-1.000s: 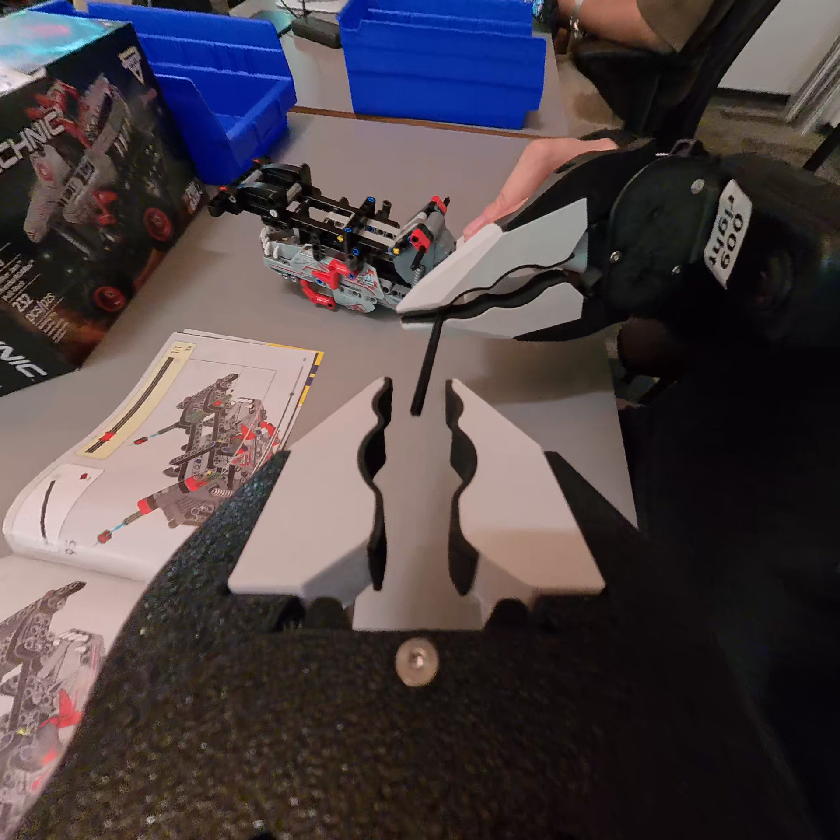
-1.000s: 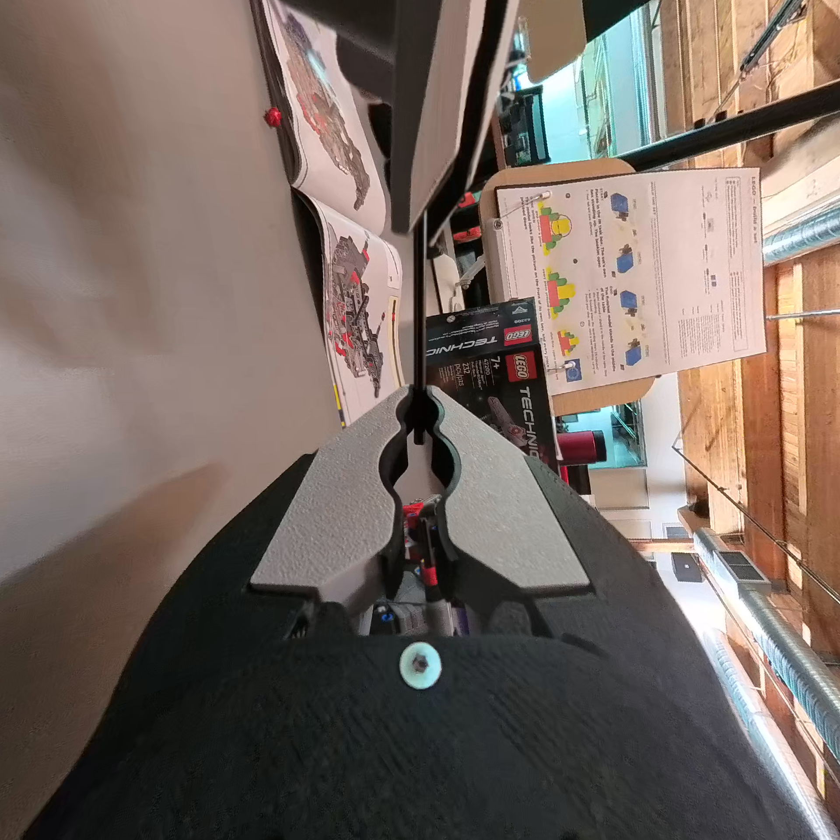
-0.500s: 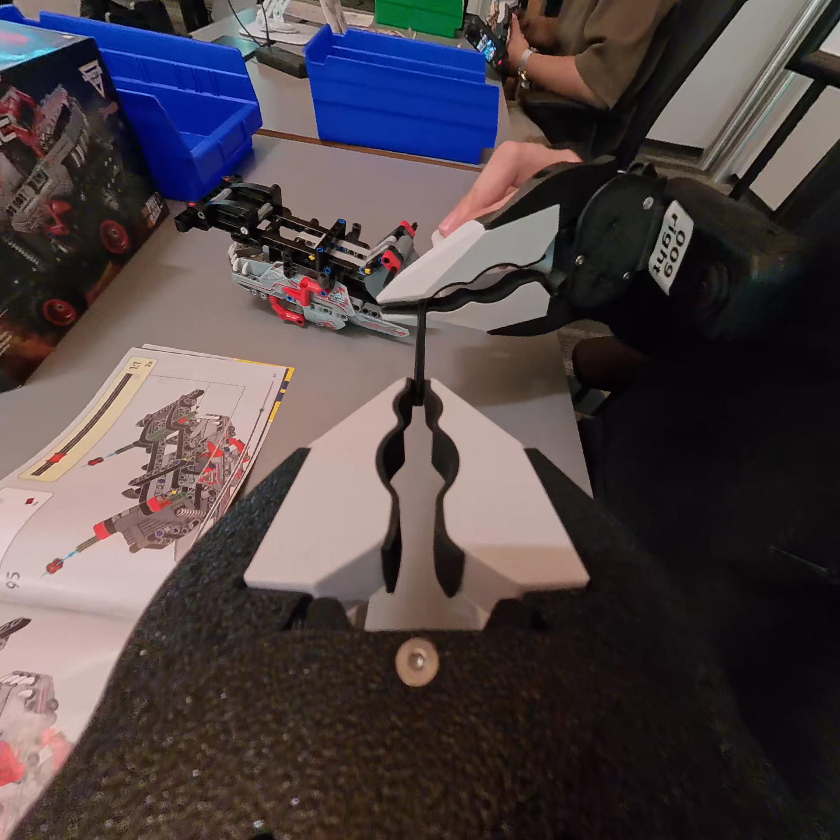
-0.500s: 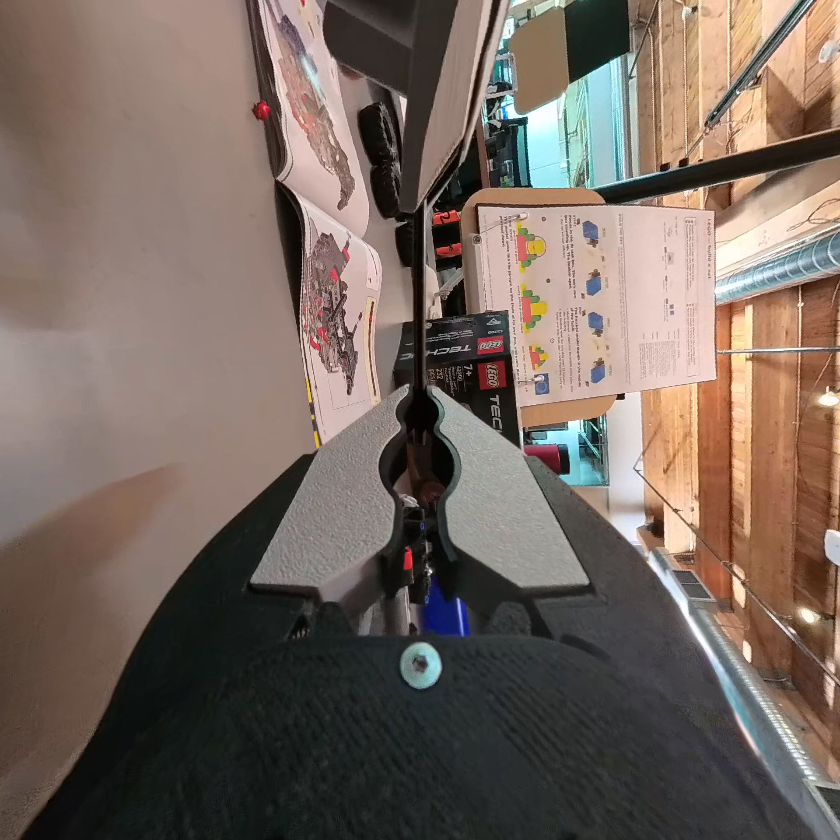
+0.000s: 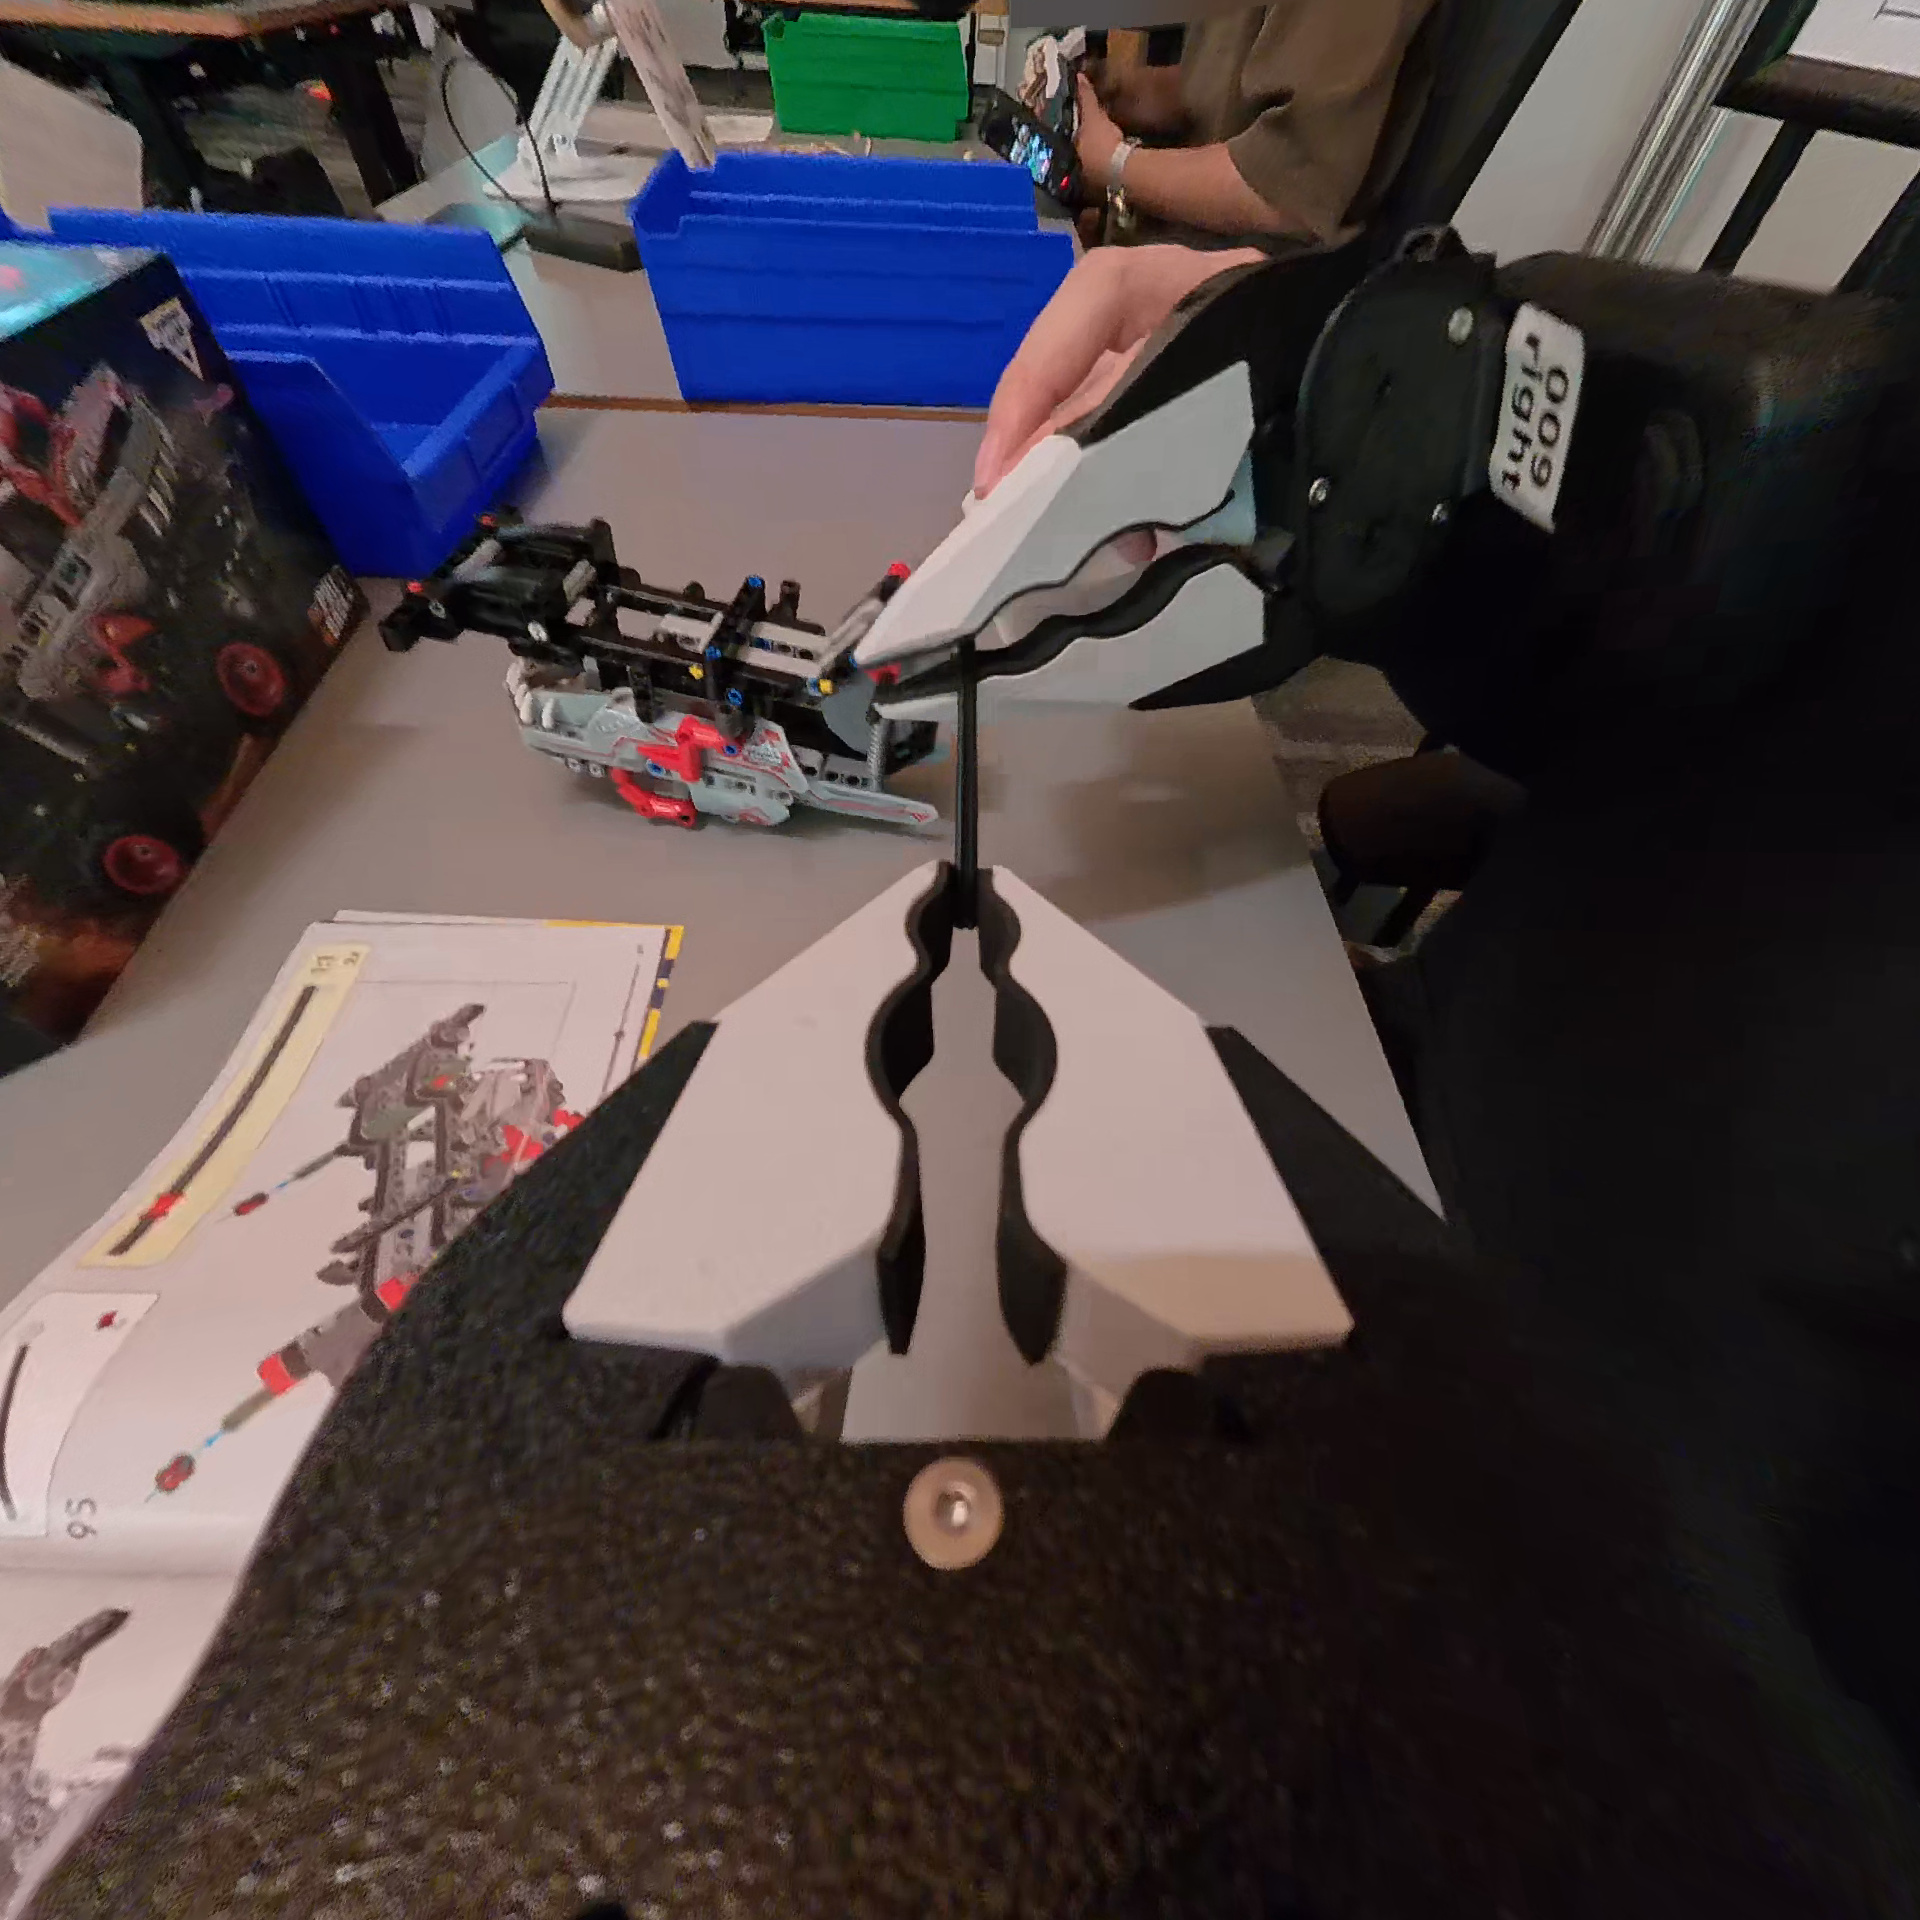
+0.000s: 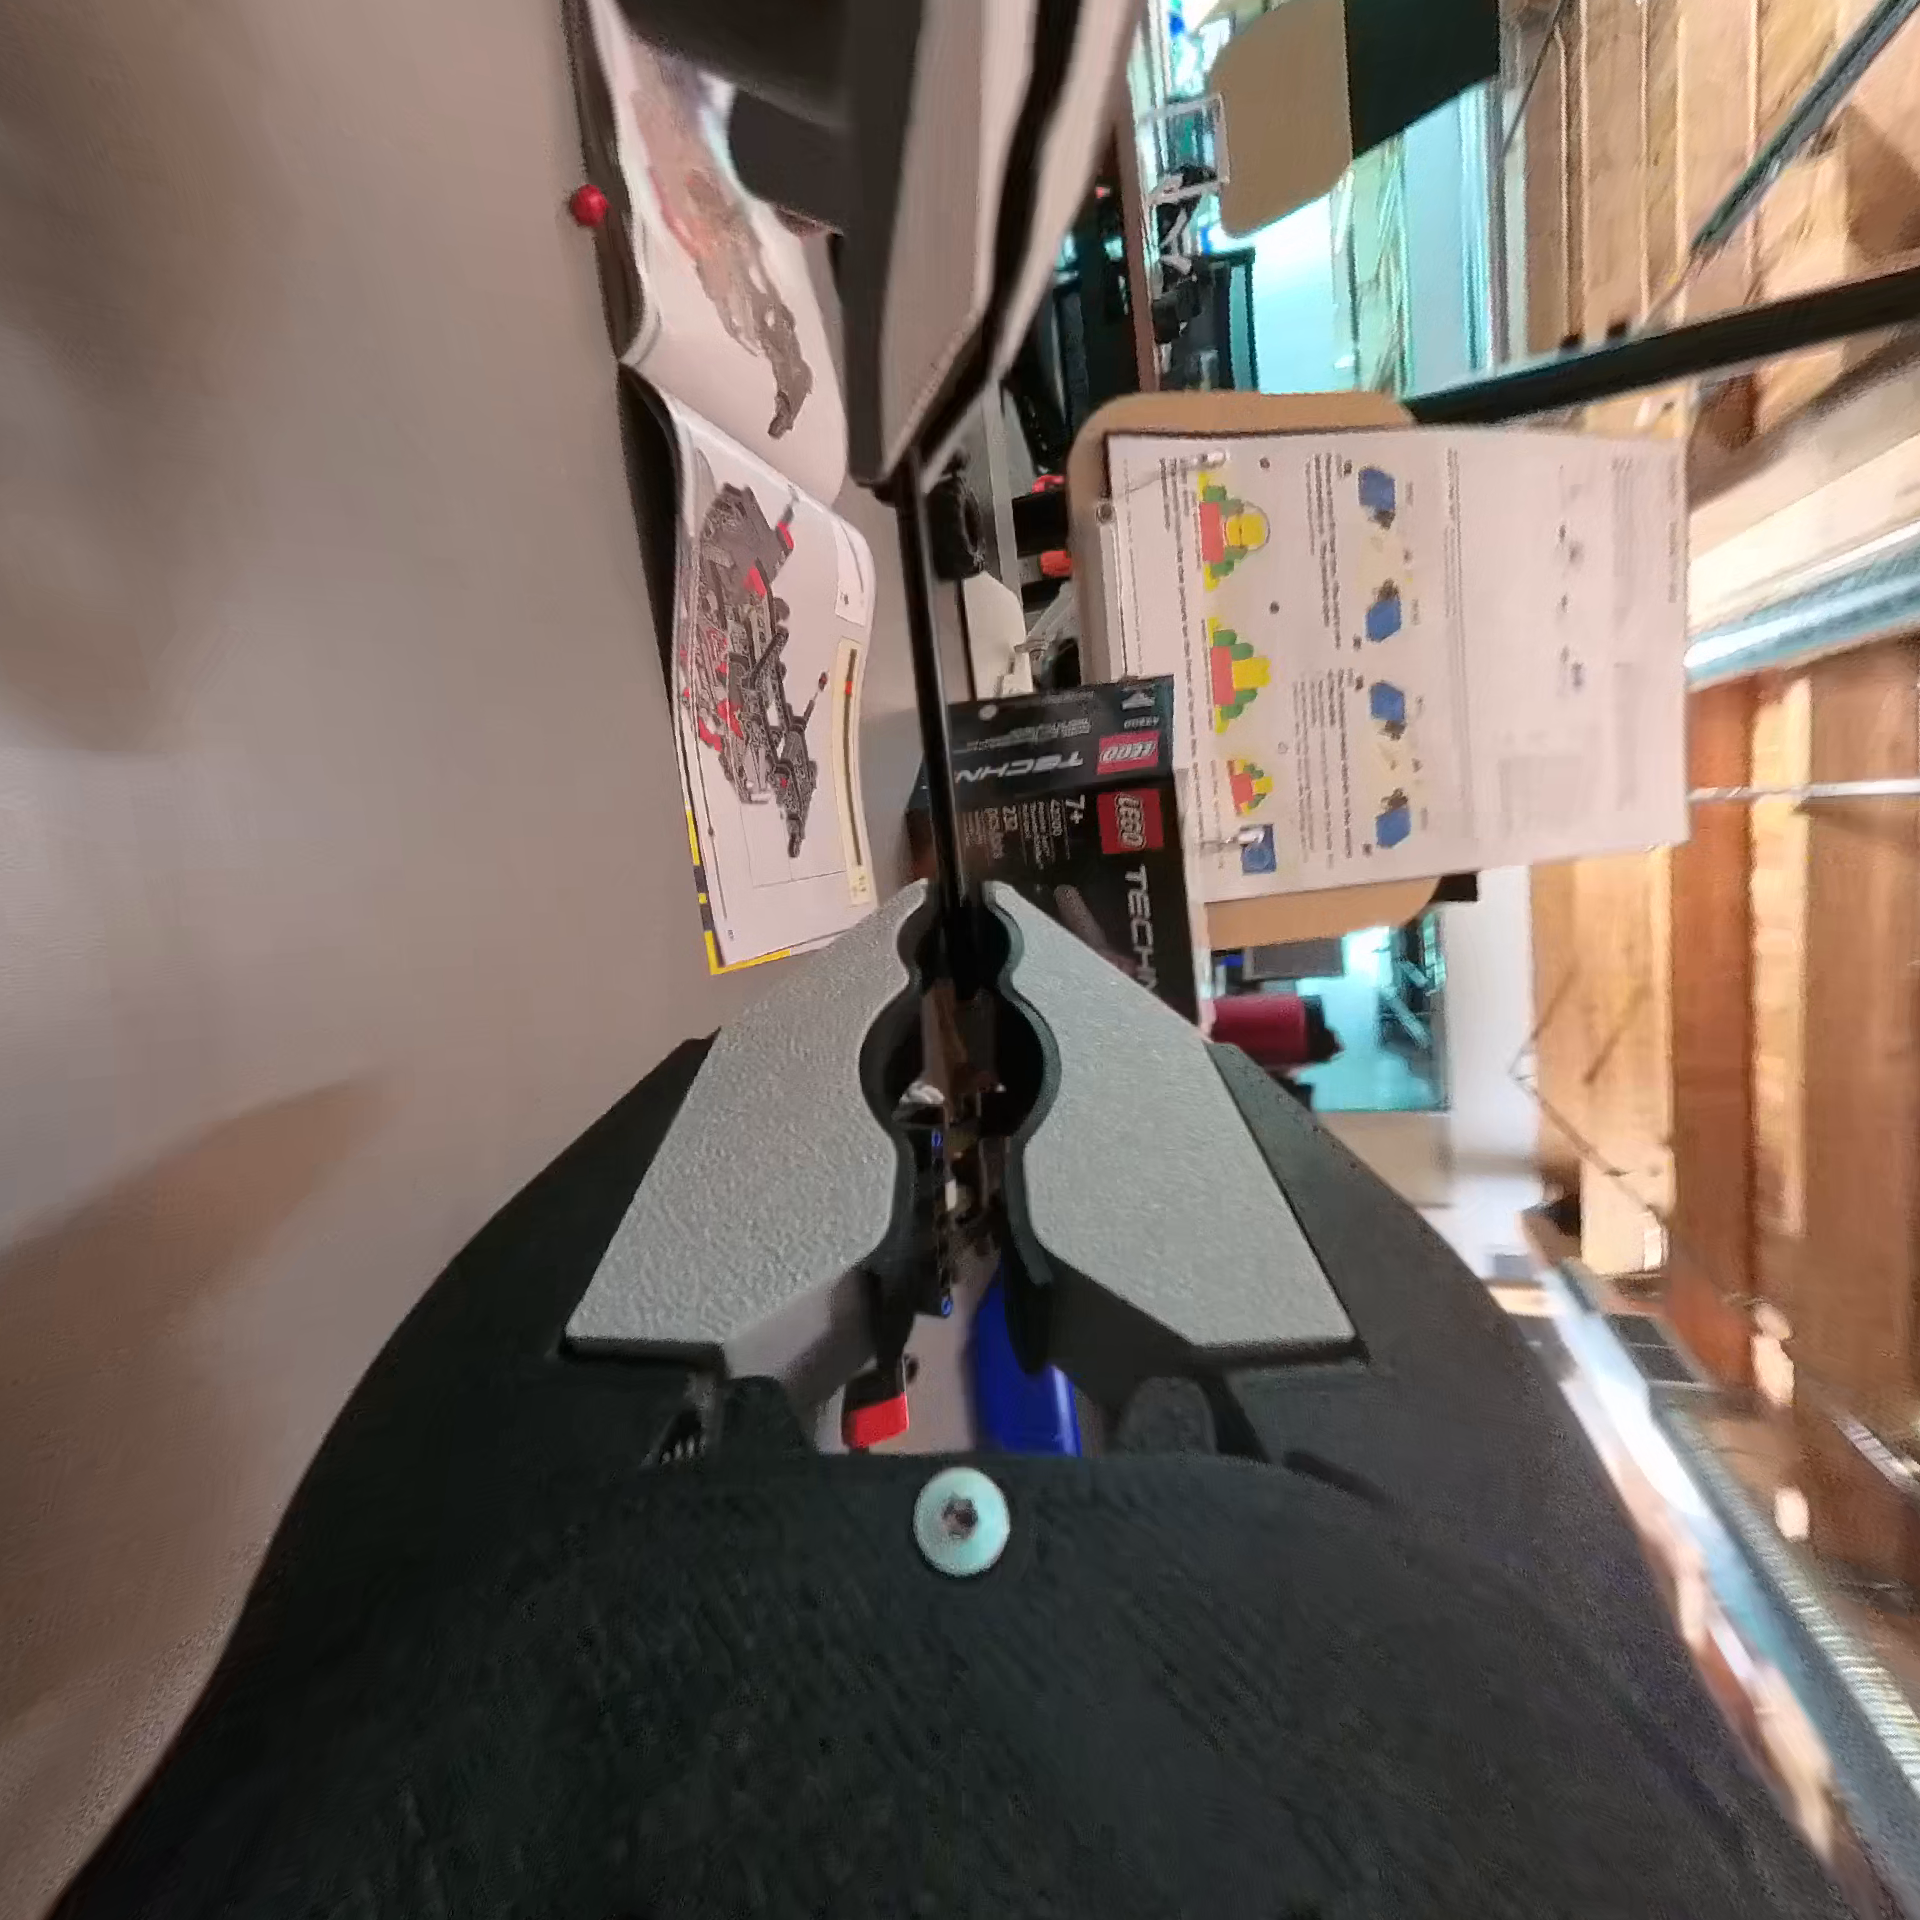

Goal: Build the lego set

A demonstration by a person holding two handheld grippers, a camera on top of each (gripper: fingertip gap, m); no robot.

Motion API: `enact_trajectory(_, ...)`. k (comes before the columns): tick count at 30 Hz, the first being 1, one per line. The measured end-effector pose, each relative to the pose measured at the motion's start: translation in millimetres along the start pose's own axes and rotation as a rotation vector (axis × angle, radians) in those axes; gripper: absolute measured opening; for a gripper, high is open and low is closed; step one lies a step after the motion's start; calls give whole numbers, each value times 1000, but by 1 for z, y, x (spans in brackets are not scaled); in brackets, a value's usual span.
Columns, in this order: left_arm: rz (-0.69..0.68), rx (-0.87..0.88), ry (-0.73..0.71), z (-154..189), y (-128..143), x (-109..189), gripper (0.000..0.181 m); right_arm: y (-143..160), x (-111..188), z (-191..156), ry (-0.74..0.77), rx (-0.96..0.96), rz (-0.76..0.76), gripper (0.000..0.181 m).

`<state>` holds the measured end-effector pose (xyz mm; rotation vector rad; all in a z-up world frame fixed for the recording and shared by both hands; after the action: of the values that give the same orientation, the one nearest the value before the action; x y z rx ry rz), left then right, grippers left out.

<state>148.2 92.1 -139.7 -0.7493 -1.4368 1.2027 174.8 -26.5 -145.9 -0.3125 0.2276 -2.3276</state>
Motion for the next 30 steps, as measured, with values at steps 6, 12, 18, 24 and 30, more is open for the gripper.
enact_trajectory(6,52,-50,-97,-34,-10,5,1,65,17,53,-1,-629,-221,35)
enact_trajectory(12,-37,-184,-139,-88,-19,-11,1,149,-1,61,-6,-1138,-418,46)
enact_trajectory(18,-96,-293,-96,-124,-15,-31,1,160,-40,34,-201,-1345,-418,52)
enact_trajectory(24,-153,-334,-106,-136,-12,-43,1,159,-45,26,-212,-1354,-530,54)
enact_trajectory(30,-161,-361,-100,-139,-14,-44,2,150,-54,18,-285,-1362,-553,46)
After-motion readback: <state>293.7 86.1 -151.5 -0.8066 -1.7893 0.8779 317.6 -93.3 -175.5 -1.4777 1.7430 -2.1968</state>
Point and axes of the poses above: each gripper's, where its closed fingertips meet, x back along the fingers, y out of its underside, z = x × y across the jaws, the point moved 5 cm from there along x, back along the fingers, and after that the axes turned 6 degrees about y, right-handed, at the moved point
